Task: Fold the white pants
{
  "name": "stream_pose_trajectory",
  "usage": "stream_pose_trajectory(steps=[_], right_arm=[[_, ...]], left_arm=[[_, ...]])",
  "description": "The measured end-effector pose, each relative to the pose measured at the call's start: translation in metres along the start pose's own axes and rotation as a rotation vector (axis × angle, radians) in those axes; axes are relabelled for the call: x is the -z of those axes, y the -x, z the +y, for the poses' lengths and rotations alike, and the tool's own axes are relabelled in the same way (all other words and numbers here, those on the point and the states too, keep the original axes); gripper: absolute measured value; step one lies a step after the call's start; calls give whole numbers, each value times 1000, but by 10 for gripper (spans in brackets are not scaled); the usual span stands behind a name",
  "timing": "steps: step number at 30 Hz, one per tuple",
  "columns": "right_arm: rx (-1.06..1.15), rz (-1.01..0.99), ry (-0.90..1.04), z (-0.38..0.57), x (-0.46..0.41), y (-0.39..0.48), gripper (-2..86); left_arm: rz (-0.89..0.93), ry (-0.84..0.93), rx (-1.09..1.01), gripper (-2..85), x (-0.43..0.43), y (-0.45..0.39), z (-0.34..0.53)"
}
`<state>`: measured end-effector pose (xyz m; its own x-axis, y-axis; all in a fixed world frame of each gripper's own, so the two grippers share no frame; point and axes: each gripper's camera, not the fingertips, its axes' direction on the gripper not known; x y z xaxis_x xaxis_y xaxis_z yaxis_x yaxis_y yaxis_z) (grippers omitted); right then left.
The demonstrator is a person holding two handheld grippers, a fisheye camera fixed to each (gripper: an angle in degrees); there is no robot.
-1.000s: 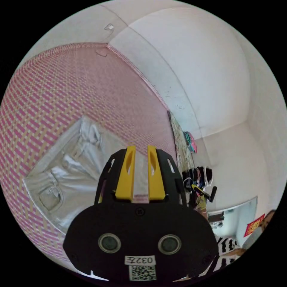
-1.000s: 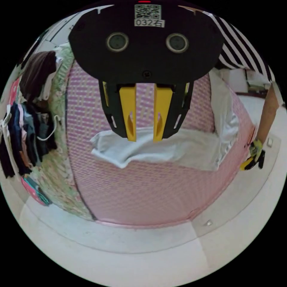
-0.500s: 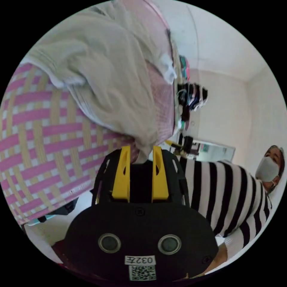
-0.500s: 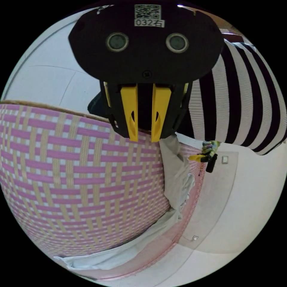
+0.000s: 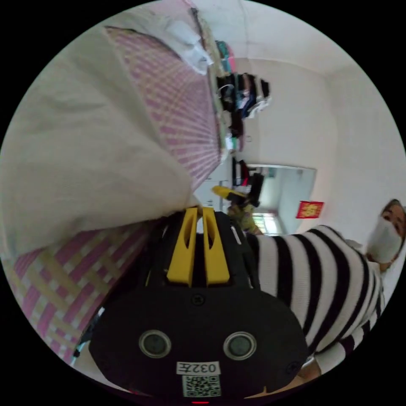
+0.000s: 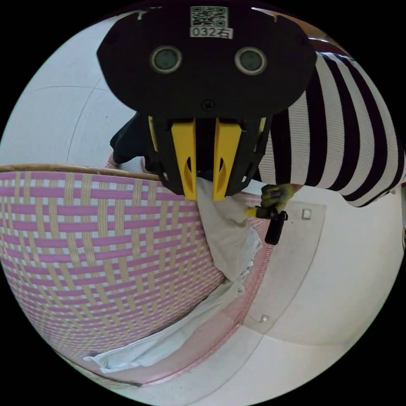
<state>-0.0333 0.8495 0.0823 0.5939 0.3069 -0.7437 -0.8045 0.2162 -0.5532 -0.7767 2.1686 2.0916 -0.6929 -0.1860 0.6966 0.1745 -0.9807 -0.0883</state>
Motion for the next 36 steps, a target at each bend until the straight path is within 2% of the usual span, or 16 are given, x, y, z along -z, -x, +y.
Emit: stream_pose_trajectory(steps=[2, 4, 6, 7, 11, 13, 15, 17, 20, 22, 24, 27, 30, 32, 36], right_arm=[[-12, 16, -37, 1, 13, -6, 65], [-22, 31, -99, 0, 31, -15, 68], [-52, 55, -161, -2, 46, -25, 69], [-73, 45, -203, -4, 56, -33, 72], [-126, 0, -242, -17, 67, -56, 77], [-178, 13, -217, -28, 67, -70, 79], [-214, -8, -186, -34, 64, -82, 80], [-252, -55, -129, -42, 55, -97, 84], [-280, -185, 69, -61, 20, -116, 98], [-289, -319, 167, -73, -8, -124, 100], [-299, -371, 214, -81, -24, -130, 101], [-281, -409, 272, -95, -45, -131, 101], [-277, -396, 257, -109, -56, -132, 93], [-274, -378, 253, -118, -61, -132, 70], [-236, -344, 268, -135, -63, -123, 9]], left_arm=[[159, -96, -66, -15, 25, -40, -16], [448, -288, -208, -15, 69, -84, -38], [624, -476, -256, -14, 104, -96, -52], [649, -618, -222, -14, 124, -95, -59], [619, -878, 22, -16, 161, -63, -80], [499, -1039, 193, -16, 191, -48, -73], [405, -1084, 268, -16, 214, -45, -69], [377, -1034, 296, -16, 233, -45, -74], [313, -969, 274, -16, 257, -67, -78], [387, -900, 248, -16, 263, -87, -85], [457, -860, 247, -16, 262, -103, -83], [549, -813, 258, -15, 255, -128, -69], [535, -775, 273, -14, 255, -149, -46], [519, -792, 295, -12, 259, -158, -27], [489, -950, 297, -9, 281, -170, 25]])
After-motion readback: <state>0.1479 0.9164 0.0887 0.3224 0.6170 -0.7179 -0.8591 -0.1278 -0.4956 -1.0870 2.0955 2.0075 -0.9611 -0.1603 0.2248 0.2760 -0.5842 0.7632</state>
